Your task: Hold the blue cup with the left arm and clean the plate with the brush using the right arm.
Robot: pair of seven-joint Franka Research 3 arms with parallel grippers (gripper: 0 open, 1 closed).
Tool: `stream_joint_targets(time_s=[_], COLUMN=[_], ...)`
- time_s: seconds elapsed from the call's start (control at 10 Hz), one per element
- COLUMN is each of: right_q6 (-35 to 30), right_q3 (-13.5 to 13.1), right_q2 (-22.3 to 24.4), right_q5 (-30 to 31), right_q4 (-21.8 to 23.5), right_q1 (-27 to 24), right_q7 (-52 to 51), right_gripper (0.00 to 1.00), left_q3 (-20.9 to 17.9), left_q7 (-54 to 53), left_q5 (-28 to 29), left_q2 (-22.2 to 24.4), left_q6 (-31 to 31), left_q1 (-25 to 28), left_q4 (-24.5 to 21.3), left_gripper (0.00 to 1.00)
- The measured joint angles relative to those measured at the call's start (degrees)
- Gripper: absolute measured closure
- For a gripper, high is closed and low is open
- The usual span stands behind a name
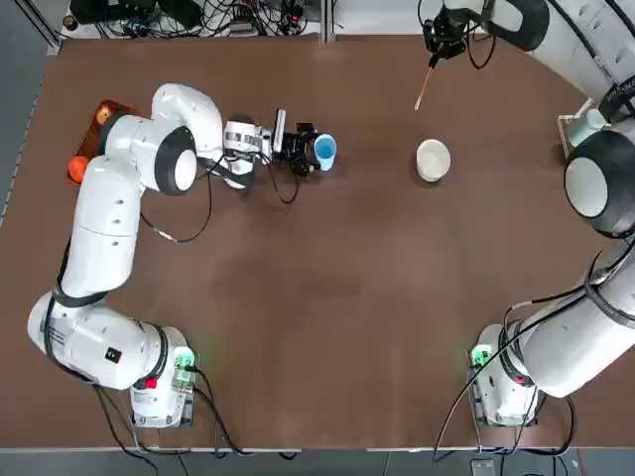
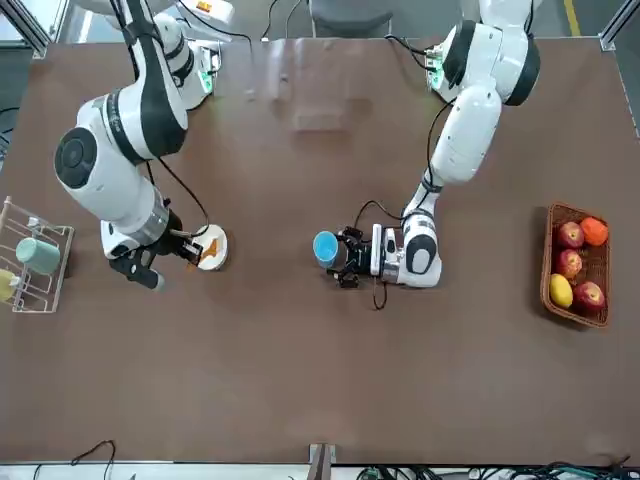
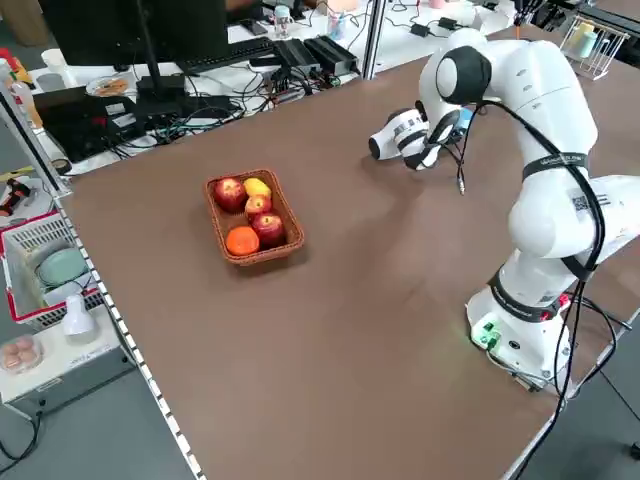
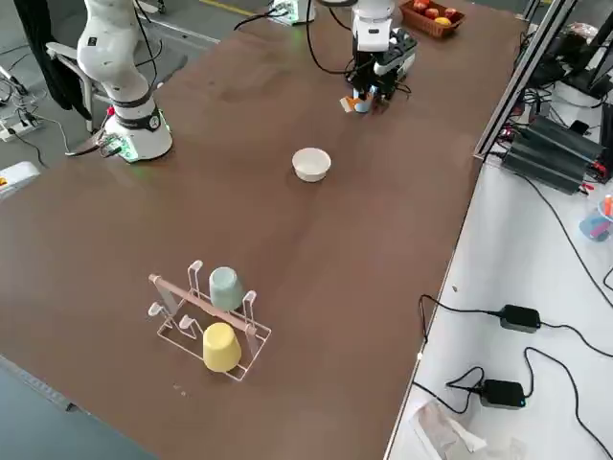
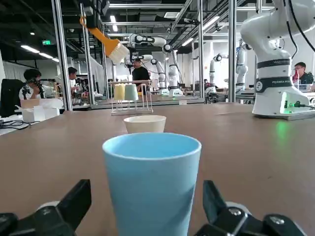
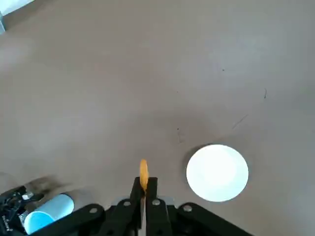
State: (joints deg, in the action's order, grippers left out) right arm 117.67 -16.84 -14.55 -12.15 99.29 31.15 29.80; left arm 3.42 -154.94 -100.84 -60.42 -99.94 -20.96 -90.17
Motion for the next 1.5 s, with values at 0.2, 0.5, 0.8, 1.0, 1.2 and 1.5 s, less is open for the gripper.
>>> stream_joint_targets(time_s=[0.2,0.5,0.8,1.0,1.2,1.5], right_q6=[3.05,3.46,6.74,21.11,29.85,30.16], right_q3=[0.02,-0.04,-0.04,0.35,0.63,0.43], right_q2=[0.62,1.98,5.08,7.18,8.50,9.22], right_q5=[-0.02,-4.87,-7.15,-10.20,-14.36,-15.99], right_q4=[3.52,6.47,11.04,19.53,26.74,28.99], right_q1=[-0.04,-2.60,-5.03,-4.77,-4.42,-4.66], right_q7=[-2.71,-12.96,-17.47,-17.54,-17.54,-17.54], right_gripper=[0.95,0.95,0.95,0.95,0.95,0.95], left_q3=[-0.13,-0.16,-0.18,-0.18,-0.19,-0.28], left_q7=[0.00,0.00,0.00,0.00,0.00,-0.15], left_q5=[0.06,0.51,2.26,2.87,3.12,6.05], left_q2=[0.33,0.49,1.54,2.15,2.34,4.85], left_q6=[0.00,0.00,0.00,0.03,0.03,0.03], left_q1=[0.10,0.55,1.99,2.90,3.26,5.95], left_q4=[-0.59,-0.92,-2.36,-3.23,-3.55,-5.41], left_gripper=[0.00,0.00,0.00,0.00,0.00,0.00])
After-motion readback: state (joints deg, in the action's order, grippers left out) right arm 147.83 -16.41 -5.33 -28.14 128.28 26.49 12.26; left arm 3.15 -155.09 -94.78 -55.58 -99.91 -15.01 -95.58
